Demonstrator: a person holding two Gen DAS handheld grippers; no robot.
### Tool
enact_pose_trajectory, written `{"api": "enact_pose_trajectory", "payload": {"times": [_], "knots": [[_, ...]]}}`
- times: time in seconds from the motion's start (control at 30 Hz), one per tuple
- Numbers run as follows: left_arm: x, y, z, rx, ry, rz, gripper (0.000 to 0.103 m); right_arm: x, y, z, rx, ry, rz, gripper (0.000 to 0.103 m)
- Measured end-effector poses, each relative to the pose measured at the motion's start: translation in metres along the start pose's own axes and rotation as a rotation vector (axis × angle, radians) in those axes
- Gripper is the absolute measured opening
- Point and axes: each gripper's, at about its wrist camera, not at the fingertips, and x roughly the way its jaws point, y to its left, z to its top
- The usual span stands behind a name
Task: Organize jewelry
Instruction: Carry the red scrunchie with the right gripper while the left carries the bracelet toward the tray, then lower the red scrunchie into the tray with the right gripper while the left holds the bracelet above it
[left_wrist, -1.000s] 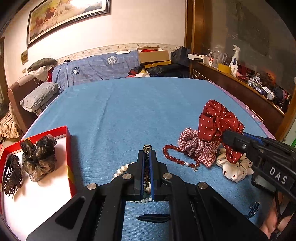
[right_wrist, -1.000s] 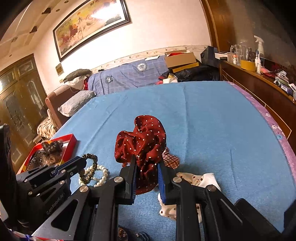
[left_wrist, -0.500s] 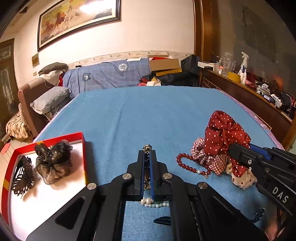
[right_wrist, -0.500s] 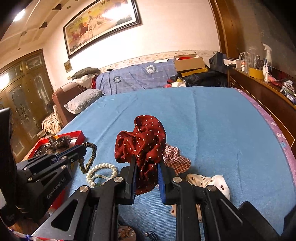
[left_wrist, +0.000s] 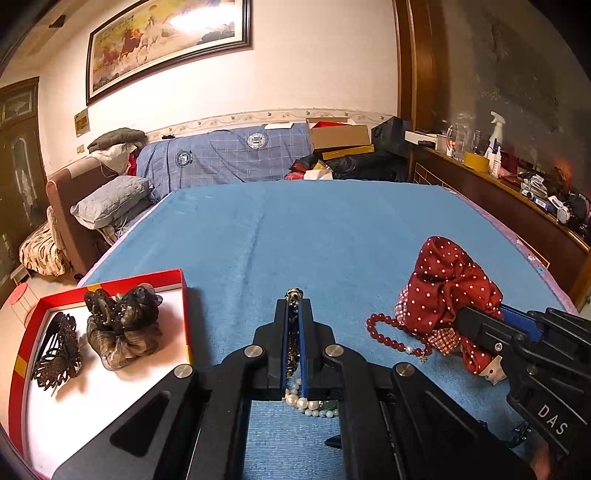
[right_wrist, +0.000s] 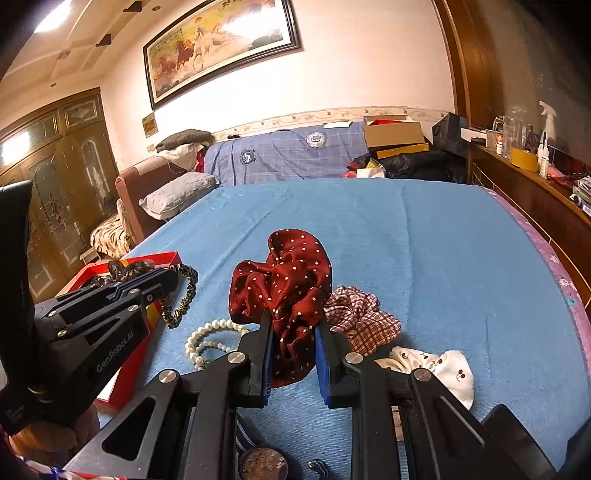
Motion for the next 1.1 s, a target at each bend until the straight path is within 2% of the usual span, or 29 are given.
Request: {"api": "enact_pose_trajectory", "payload": {"times": [0.43,1.1], "knots": [[-0.018,0.031,0.004,-0.052,-0.027,0.024,0.004,0.004,0.014,0.000,0.012,0.006,0.021,0.021],[-0.029,0.135,0.003,-0.220,0.000,0.198,0.004,0.042,0.122,0.003,-0.072,0.056,0.158,0.022]]}}
